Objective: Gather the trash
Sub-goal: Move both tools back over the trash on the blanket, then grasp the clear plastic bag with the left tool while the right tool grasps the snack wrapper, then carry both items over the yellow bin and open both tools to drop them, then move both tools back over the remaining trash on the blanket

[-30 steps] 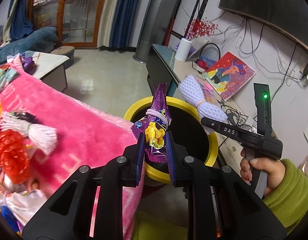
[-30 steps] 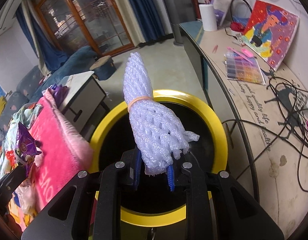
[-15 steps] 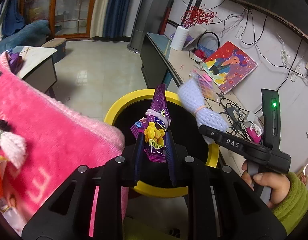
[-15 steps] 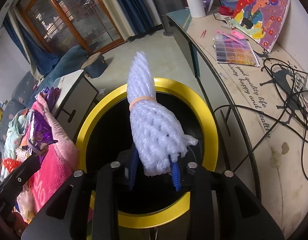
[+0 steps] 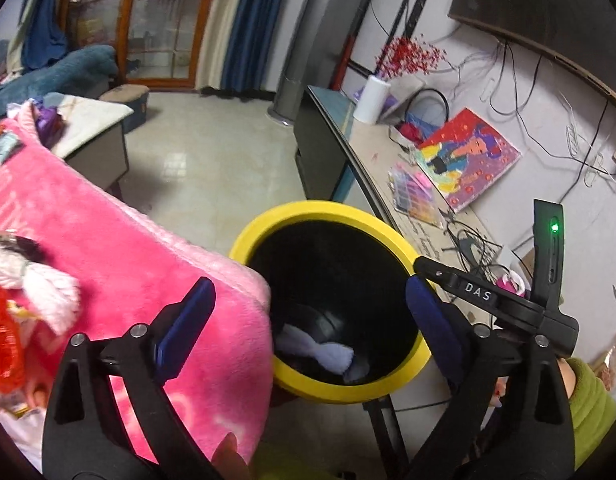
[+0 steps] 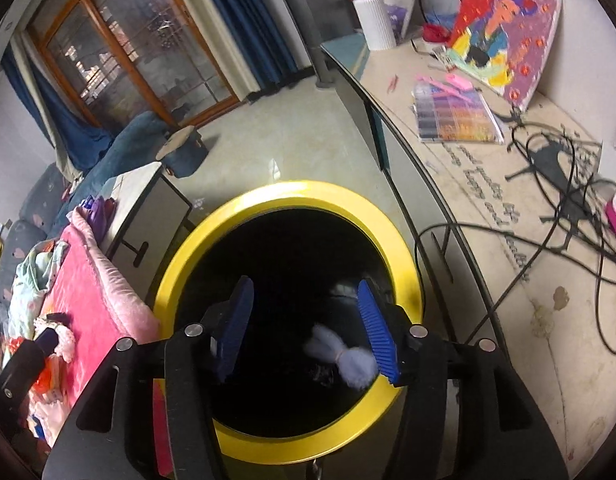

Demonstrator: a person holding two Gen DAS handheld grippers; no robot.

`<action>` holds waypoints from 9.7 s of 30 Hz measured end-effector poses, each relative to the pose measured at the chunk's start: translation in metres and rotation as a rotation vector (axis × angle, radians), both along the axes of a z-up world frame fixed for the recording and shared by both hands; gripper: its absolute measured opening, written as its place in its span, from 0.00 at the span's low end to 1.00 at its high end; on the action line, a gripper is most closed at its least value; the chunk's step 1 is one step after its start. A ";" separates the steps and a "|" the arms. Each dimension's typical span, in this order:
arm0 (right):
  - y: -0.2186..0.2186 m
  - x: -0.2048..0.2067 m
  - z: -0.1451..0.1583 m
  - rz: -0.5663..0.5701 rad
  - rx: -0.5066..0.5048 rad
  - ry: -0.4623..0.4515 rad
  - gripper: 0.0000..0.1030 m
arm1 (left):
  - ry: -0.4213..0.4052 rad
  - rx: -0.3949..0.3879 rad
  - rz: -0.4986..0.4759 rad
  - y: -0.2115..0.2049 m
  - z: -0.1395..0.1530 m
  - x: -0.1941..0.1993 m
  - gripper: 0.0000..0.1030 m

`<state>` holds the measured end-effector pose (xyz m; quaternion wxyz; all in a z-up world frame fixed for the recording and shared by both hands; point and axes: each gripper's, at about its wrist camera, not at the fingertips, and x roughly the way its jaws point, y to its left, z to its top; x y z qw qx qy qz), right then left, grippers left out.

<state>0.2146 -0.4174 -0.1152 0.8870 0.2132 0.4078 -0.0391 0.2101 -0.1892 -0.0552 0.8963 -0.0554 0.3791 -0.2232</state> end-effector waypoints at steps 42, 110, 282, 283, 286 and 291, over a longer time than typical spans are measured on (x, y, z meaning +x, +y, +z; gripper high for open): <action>0.197 -0.075 0.095 0.493 -0.165 -0.348 0.81 | -0.231 -0.033 0.467 0.185 0.050 -0.083 0.89; 0.355 -0.116 0.010 1.006 -0.221 0.011 0.10 | 0.025 -0.256 0.450 0.288 -0.015 -0.095 0.30; 0.013 0.011 0.045 0.067 -0.006 -0.075 0.65 | -0.228 0.082 0.142 0.037 0.011 -0.038 0.89; 0.018 0.009 0.048 0.079 -0.007 -0.081 0.65 | -0.238 0.083 0.149 0.040 0.014 -0.041 0.89; 0.033 0.006 0.055 0.118 -0.012 -0.095 0.65 | -0.262 0.084 0.163 0.048 0.019 -0.050 0.89; 0.062 -0.003 0.068 0.191 -0.031 -0.129 0.71 | -0.299 0.089 0.176 0.059 0.027 -0.062 0.89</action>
